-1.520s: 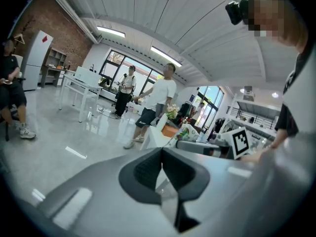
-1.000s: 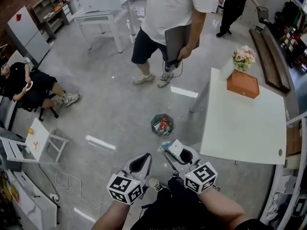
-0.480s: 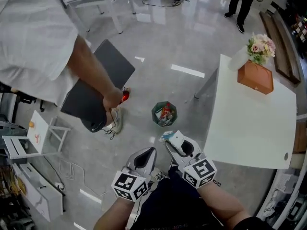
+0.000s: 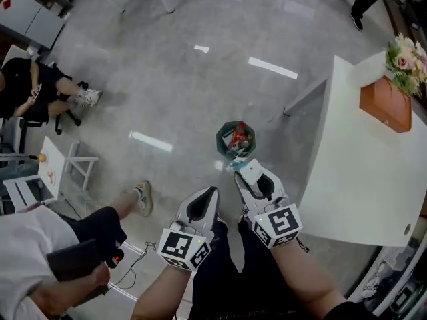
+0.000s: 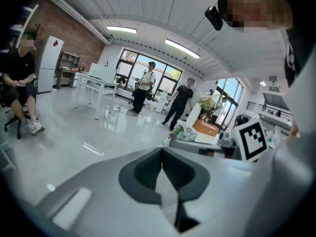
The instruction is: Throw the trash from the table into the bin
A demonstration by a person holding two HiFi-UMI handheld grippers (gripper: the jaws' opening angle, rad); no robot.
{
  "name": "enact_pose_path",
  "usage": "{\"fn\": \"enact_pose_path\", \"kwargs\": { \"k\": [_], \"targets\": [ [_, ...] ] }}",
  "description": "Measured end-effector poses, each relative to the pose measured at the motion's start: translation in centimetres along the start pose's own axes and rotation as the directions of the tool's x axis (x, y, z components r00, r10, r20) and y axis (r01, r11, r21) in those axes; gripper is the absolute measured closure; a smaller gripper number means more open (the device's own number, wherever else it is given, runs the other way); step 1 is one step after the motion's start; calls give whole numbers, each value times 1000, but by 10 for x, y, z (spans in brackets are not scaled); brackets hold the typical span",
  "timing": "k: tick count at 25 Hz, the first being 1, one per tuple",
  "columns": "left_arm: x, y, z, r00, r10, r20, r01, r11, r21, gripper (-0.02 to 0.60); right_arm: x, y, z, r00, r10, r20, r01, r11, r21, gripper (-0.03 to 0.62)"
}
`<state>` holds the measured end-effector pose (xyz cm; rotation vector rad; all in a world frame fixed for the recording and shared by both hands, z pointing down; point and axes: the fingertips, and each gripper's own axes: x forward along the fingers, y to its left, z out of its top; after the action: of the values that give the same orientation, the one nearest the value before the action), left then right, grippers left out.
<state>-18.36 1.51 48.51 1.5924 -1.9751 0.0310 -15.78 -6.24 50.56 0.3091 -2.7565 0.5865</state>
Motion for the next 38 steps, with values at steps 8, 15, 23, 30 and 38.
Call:
{"fn": "enact_pose_path", "kwargs": {
  "k": [8, 15, 23, 30, 38],
  "targets": [
    [38, 52, -39, 999, -25, -38, 25, 1000, -5, 575, 60, -44, -64, 992, -113, -62, 116, 992, 46, 444],
    [66, 97, -106, 989, -96, -111, 102, 994, 47, 575, 115, -88, -165, 968, -189, -162, 200, 978, 53, 444],
    [95, 145, -196, 974, -129, -186, 132, 991, 8, 575, 179, -125, -273, 947, -192, -258, 205, 978, 25, 444],
    [120, 173, -240, 973, -118, -200, 118, 993, -10, 575, 214, -157, -348, 931, -191, -310, 211, 977, 33, 442],
    [122, 190, -259, 976, -100, -196, 97, 995, -25, 575, 230, -169, -395, 906, -185, -381, 206, 978, 14, 433]
  ]
}}
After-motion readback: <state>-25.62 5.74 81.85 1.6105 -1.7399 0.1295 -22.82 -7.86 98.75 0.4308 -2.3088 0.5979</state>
